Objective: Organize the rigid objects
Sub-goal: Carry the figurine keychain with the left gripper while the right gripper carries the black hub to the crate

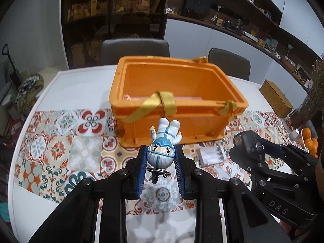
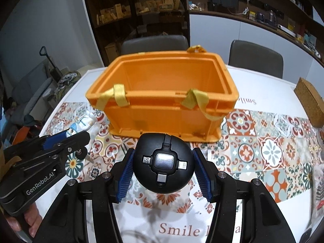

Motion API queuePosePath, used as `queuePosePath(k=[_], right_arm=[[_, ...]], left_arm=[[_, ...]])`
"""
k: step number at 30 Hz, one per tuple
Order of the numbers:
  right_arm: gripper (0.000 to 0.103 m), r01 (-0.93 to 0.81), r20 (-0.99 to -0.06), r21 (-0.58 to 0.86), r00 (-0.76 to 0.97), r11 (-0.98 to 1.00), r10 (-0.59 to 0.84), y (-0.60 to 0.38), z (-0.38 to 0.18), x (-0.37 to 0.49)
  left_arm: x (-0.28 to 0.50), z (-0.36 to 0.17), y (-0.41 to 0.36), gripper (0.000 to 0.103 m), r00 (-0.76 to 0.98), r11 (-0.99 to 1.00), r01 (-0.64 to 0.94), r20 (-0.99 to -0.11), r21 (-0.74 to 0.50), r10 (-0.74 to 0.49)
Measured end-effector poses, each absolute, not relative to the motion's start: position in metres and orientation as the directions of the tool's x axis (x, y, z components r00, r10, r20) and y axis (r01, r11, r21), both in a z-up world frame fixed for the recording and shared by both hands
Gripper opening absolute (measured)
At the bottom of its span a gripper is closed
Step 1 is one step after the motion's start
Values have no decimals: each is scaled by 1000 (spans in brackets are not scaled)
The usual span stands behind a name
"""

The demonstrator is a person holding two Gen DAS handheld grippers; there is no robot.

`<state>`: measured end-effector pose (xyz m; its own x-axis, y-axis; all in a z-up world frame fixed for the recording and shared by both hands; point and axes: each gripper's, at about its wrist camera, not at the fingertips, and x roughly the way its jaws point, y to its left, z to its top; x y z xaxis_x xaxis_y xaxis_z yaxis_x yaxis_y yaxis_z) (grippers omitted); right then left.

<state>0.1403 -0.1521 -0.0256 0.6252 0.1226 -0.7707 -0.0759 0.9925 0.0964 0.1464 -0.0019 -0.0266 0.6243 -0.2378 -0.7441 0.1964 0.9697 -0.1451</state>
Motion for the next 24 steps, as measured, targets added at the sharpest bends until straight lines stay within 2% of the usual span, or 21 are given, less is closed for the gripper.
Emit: queuePosePath(k=[24], right_arm=[[56, -52, -703, 101, 703, 994, 108, -163, 27, 177]], left_arm=[[189, 37, -22, 27, 671, 955, 265, -686, -132, -281]])
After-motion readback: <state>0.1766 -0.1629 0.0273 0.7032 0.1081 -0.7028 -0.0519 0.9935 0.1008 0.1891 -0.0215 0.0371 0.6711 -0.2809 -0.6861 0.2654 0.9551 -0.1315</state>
